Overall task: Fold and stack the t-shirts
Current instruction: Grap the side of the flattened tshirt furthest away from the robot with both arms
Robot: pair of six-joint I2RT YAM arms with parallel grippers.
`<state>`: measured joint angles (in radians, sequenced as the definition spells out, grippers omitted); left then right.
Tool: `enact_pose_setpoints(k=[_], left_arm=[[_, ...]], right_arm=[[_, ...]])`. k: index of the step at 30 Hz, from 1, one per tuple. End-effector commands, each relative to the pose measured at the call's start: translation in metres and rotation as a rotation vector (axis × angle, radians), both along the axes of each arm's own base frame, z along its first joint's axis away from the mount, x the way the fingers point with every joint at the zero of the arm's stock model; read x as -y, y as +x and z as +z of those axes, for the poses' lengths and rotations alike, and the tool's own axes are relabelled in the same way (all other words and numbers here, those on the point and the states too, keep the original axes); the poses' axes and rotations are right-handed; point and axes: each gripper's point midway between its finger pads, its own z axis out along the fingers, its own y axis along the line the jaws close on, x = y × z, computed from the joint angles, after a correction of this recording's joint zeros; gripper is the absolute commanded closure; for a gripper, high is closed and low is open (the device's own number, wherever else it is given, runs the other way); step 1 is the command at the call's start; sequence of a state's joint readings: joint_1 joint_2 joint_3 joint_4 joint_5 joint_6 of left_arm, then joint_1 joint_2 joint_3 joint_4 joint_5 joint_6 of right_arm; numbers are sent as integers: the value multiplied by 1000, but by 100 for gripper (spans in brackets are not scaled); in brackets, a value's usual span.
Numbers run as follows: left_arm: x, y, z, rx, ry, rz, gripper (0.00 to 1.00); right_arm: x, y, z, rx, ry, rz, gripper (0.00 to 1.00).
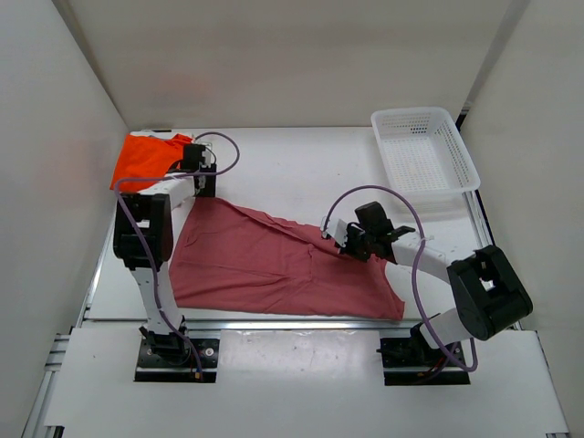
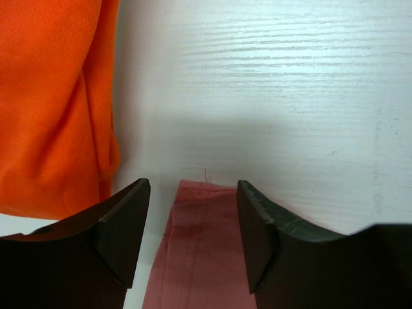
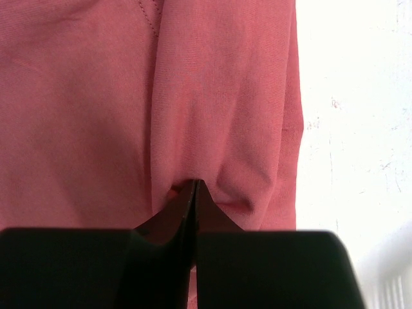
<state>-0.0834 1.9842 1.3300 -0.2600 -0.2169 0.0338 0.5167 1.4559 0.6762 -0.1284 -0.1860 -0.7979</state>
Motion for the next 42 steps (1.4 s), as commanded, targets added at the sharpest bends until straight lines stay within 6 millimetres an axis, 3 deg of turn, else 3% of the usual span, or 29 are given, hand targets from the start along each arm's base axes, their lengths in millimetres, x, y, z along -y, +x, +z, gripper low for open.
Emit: enact_pose_setpoints(k=[1,3,5,6,7,10,12,17,18,20,22,27,31,33,37,42], left_arm=[[5,9,-2,3,-10,-31,39],[2,0,-13,-29,25,-56,48],[3,-9,-22,-61,42,-73,74],[5,-14,-28,-77,34,-82,82],[5,-18,-30,-89,27,-81,100],[4,-22,-24,-93,7,-112,100],[4,-21,-8,-67,-27,-118,100],[4,-32,41,-27,-26,-216,100],[6,-42,49,-27,-8,-265,100],[3,-62,53,-48,45,-334,100],[1,-87,53,-72,72,-371,100],[-3,-138,37,-153,124,-436,100],[2,-165,30,-192,142,-488,100],[-1,-180,23,-223,148,-496,100],[-19,-193,23,-248,153,-455,100],[-29,-205,15,-279,158,-430,100]], right_arm=[[2,6,-2,9,-3,2,100],[2,9,-1,8,1,-8,100],[4,11,0,15,0,-20,100],[5,15,3,17,6,-36,100],[5,15,3,14,10,-53,100],[6,20,11,19,20,-95,80],[9,21,19,25,29,-117,65],[11,17,65,-8,159,-195,60],[14,24,79,-1,196,-234,61],[14,25,91,-42,254,-273,63],[20,39,100,-36,297,-351,63],[7,74,96,-130,403,-474,61],[-4,83,77,-242,401,-526,57],[0,80,62,-344,392,-578,55],[-4,81,56,-365,369,-553,51],[-19,57,41,-468,362,-469,50]])
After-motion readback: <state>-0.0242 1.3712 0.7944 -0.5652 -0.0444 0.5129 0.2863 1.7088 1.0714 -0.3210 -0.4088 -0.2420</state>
